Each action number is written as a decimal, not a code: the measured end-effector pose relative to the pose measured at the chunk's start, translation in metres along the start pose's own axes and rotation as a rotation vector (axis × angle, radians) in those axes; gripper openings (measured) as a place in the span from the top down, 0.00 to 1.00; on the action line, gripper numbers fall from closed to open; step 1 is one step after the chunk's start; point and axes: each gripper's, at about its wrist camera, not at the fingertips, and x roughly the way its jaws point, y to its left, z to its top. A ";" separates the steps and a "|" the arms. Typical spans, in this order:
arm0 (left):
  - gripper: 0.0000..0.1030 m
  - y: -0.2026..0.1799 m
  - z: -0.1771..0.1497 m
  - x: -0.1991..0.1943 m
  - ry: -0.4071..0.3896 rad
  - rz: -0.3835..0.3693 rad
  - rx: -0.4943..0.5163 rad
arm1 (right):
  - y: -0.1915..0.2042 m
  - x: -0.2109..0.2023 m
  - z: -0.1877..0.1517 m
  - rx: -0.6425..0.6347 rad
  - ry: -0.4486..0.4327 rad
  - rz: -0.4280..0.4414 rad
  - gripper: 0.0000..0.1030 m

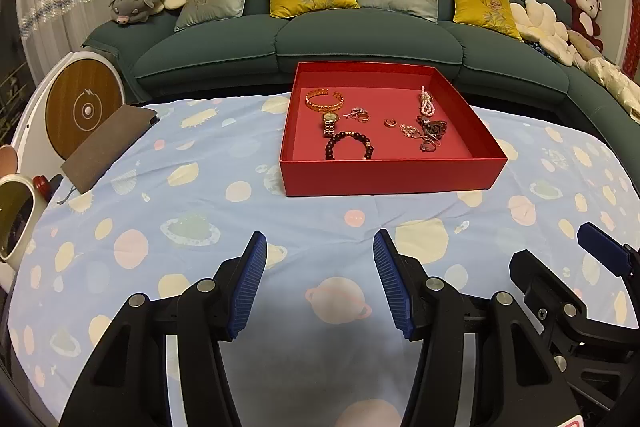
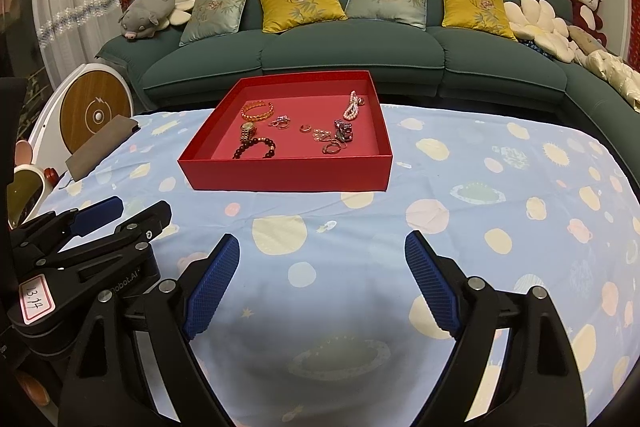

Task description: Organize jewelry

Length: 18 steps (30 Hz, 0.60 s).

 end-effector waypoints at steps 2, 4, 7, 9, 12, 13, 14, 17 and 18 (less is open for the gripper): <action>0.48 0.000 0.000 0.000 -0.001 0.001 0.000 | 0.000 0.000 0.000 -0.001 0.000 -0.001 0.20; 0.48 0.000 0.000 0.000 -0.002 0.003 0.000 | 0.000 0.000 0.000 0.000 0.000 0.000 0.20; 0.48 0.000 0.000 -0.001 -0.002 0.006 0.000 | 0.000 0.000 0.000 -0.001 0.000 0.000 0.20; 0.48 0.000 0.000 -0.001 -0.001 0.008 -0.001 | 0.000 0.000 0.000 -0.001 0.000 -0.001 0.20; 0.48 -0.001 0.001 -0.001 -0.004 0.012 -0.001 | 0.000 0.000 0.000 0.000 -0.001 -0.001 0.20; 0.48 -0.001 0.001 -0.001 -0.006 0.013 0.000 | 0.000 0.000 0.000 0.001 -0.001 -0.001 0.20; 0.48 -0.001 0.001 -0.001 -0.007 0.014 0.000 | 0.000 0.000 0.000 0.002 -0.001 -0.001 0.20; 0.48 -0.002 0.001 -0.001 -0.010 0.018 0.003 | -0.001 0.000 0.001 0.002 -0.002 -0.003 0.20; 0.48 -0.001 0.001 -0.002 -0.011 0.019 0.003 | -0.001 0.000 0.001 0.002 -0.002 -0.002 0.20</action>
